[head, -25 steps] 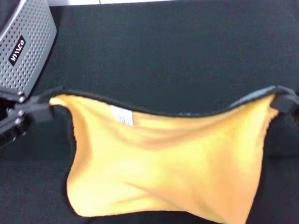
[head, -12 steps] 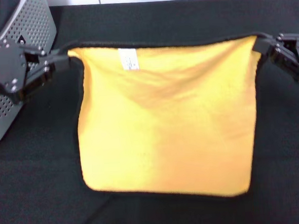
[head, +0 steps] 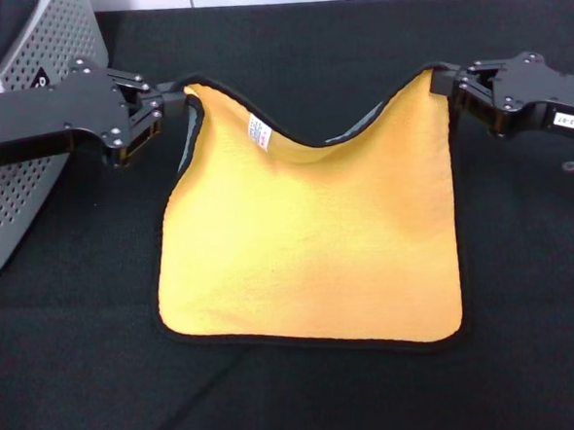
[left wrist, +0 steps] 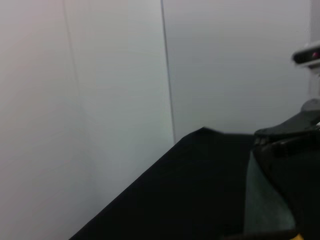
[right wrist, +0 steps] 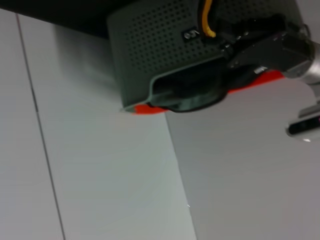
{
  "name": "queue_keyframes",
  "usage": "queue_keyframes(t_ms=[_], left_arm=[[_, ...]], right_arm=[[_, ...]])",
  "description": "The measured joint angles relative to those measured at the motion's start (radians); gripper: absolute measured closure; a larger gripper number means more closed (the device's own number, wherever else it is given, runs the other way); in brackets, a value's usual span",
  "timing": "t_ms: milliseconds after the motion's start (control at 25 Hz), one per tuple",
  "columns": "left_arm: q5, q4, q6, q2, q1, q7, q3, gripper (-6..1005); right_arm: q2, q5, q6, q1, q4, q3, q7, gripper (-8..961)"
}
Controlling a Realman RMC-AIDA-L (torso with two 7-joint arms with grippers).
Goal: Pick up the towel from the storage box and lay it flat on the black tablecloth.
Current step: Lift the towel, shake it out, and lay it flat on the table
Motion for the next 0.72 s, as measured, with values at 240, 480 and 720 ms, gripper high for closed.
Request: queue_keyframes(t_ms=[240, 480, 720], left_arm=[[0.037, -0.005, -0.114, -0.025, -0.017, 0.022, 0.002, 967], [0.072, 0.000, -0.215, -0.047, -0.019, 0.033, 0.002, 967], [0.111, 0.000, -0.261, -0.077, -0.009, 0.080, 0.008, 966]], right_arm=[[0.012, -0.012, 0.087, 0.014, 0.006, 0.003, 0.002, 924], [0.022, -0.013, 0.170, 0.017, 0.007, 0.002, 0.022, 924], [0.031, -0.015, 0.227, 0.022, 0.032, -0.001, 0.024, 923]])
